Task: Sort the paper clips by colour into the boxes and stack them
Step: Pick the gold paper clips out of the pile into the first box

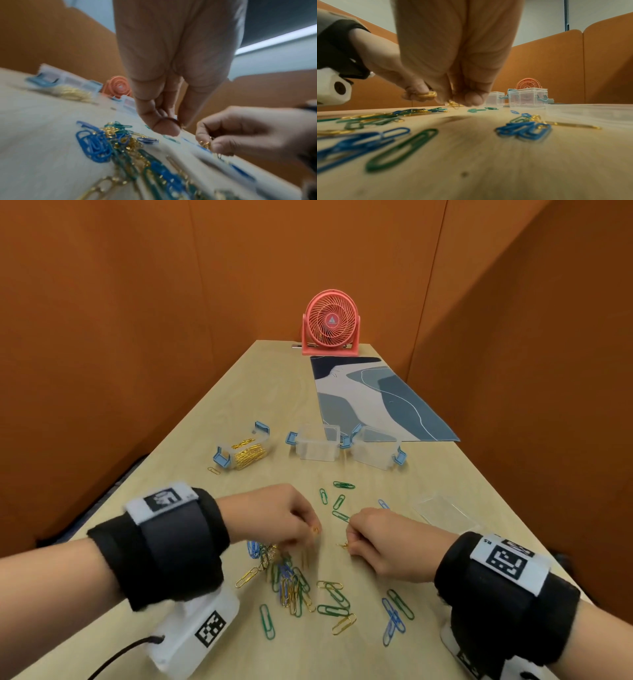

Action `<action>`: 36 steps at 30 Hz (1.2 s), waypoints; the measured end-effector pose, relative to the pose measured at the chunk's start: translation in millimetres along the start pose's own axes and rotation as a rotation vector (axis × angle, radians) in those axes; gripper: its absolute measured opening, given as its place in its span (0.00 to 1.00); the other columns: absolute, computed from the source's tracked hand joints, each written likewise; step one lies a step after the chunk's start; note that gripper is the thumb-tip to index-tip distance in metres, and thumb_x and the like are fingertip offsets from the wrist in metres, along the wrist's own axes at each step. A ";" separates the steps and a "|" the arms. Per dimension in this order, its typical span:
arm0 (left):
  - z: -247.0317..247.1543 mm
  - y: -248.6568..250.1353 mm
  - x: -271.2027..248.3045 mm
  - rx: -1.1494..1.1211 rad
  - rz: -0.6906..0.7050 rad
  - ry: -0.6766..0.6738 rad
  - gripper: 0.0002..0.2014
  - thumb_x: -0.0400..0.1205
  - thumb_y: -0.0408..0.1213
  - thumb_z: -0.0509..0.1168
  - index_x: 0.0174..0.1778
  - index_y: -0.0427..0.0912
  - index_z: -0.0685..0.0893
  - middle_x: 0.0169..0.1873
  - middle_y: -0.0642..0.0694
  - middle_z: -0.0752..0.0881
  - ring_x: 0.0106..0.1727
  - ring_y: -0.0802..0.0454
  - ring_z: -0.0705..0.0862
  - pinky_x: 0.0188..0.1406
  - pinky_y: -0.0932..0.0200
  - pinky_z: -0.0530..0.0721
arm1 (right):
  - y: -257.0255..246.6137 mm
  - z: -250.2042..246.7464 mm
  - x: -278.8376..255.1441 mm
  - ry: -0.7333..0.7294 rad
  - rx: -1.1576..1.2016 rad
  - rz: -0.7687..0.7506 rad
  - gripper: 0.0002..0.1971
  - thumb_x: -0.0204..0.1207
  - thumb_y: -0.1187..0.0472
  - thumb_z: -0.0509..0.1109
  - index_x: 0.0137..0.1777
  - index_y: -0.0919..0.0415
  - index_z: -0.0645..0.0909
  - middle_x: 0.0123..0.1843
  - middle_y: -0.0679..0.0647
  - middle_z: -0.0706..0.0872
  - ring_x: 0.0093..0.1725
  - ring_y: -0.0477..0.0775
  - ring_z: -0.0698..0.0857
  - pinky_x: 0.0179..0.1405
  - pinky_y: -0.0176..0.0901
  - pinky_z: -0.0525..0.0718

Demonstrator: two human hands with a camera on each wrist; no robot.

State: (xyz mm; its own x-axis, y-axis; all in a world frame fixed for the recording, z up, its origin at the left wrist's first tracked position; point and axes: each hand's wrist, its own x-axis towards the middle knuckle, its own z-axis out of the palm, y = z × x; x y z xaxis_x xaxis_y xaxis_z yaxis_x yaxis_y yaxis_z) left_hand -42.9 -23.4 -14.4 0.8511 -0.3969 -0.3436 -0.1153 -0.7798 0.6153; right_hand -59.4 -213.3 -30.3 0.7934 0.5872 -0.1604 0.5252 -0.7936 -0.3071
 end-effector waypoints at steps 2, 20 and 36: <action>-6.2 -0.8 1.3 -0.390 -0.143 -0.020 0.10 0.83 0.28 0.58 0.51 0.36 0.86 0.34 0.44 0.79 0.31 0.54 0.78 0.29 0.67 0.82 | -2.2 -1.6 0.9 0.124 0.065 -0.066 0.06 0.82 0.59 0.58 0.43 0.55 0.70 0.42 0.47 0.73 0.39 0.41 0.71 0.41 0.26 0.68; -5.2 -8.2 -8.4 0.017 0.026 -0.019 0.07 0.75 0.46 0.72 0.40 0.47 0.88 0.17 0.61 0.75 0.22 0.64 0.72 0.23 0.76 0.66 | -22.4 7.2 6.3 0.090 0.221 -0.010 0.14 0.63 0.49 0.81 0.44 0.56 0.87 0.35 0.45 0.82 0.32 0.40 0.79 0.37 0.30 0.78; 5.1 -10.8 3.3 0.468 0.150 -0.143 0.09 0.80 0.43 0.62 0.47 0.42 0.83 0.33 0.53 0.78 0.35 0.57 0.74 0.39 0.65 0.74 | -21.4 5.3 6.6 0.170 0.179 0.022 0.05 0.69 0.59 0.68 0.33 0.52 0.77 0.31 0.46 0.79 0.28 0.41 0.75 0.30 0.28 0.69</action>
State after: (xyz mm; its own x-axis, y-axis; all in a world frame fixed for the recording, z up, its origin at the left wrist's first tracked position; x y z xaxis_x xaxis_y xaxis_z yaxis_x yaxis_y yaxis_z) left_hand -41.4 -18.8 -25.7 0.7326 -0.5580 -0.3898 -0.4758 -0.8293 0.2931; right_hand -67.0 -191.6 -29.8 0.8522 0.5231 -0.0136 0.4567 -0.7562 -0.4687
